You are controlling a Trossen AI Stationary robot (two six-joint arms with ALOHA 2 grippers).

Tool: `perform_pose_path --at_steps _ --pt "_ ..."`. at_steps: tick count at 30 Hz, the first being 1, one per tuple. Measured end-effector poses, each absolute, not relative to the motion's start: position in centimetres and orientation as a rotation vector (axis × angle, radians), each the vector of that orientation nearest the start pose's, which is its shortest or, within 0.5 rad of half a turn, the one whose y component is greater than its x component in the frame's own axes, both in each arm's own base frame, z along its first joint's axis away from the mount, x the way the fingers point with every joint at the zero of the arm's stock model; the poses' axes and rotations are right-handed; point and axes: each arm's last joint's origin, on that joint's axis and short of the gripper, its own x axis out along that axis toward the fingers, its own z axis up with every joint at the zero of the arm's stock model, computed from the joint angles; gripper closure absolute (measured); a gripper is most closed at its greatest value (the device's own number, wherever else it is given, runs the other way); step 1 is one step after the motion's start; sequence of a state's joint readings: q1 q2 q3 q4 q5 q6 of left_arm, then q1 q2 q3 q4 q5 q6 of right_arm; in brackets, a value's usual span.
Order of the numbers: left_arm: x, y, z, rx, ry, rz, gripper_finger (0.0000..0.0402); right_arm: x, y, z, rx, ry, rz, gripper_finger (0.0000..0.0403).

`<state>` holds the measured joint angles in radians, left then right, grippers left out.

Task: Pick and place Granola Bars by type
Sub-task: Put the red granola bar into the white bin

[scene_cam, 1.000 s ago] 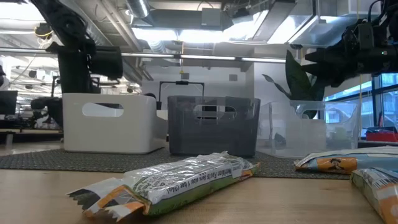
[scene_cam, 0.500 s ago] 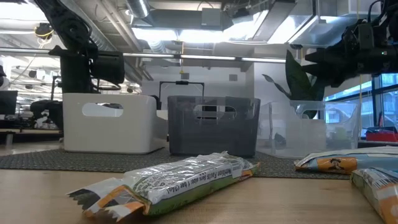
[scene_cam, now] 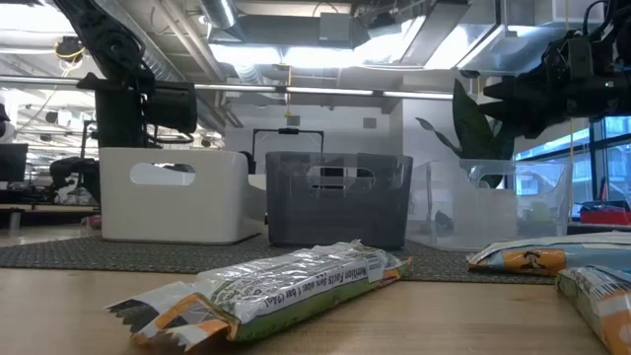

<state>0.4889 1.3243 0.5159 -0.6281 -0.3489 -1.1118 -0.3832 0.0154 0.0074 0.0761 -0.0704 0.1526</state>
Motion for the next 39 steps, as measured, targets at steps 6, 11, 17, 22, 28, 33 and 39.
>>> perform_pose_path --at_steps 6,11,17,22,28,33,39 --pt "15.5 9.4 13.0 -0.936 0.945 1.416 0.0299 9.2 -3.5 17.2 0.136 -0.09 -0.307 0.0162" --pt "15.9 9.5 13.4 -0.914 0.994 1.351 0.0304 9.2 -3.5 17.2 0.136 -0.09 -0.307 0.0162" --pt "17.0 10.2 15.8 -0.838 0.966 1.301 0.0305 9.2 -3.5 17.2 0.136 -0.09 -0.307 0.0162" --pt "17.4 10.6 18.9 -0.758 0.876 1.335 0.0305 9.2 -3.5 17.2 0.136 -0.09 -0.307 0.0162" --pt "18.7 10.4 22.5 -0.72 0.718 1.188 0.0305 9.2 -3.5 17.2 0.136 -0.09 -0.307 0.0162" --pt "20.4 9.0 24.2 -0.715 0.586 0.962 0.0305 9.2 -3.5 17.2 0.133 -0.083 -0.307 0.0162" --pt "22.5 6.5 25.1 -0.67 0.535 0.668 0.0305 9.2 -3.5 17.1 0.13 -0.079 -0.308 0.0162"
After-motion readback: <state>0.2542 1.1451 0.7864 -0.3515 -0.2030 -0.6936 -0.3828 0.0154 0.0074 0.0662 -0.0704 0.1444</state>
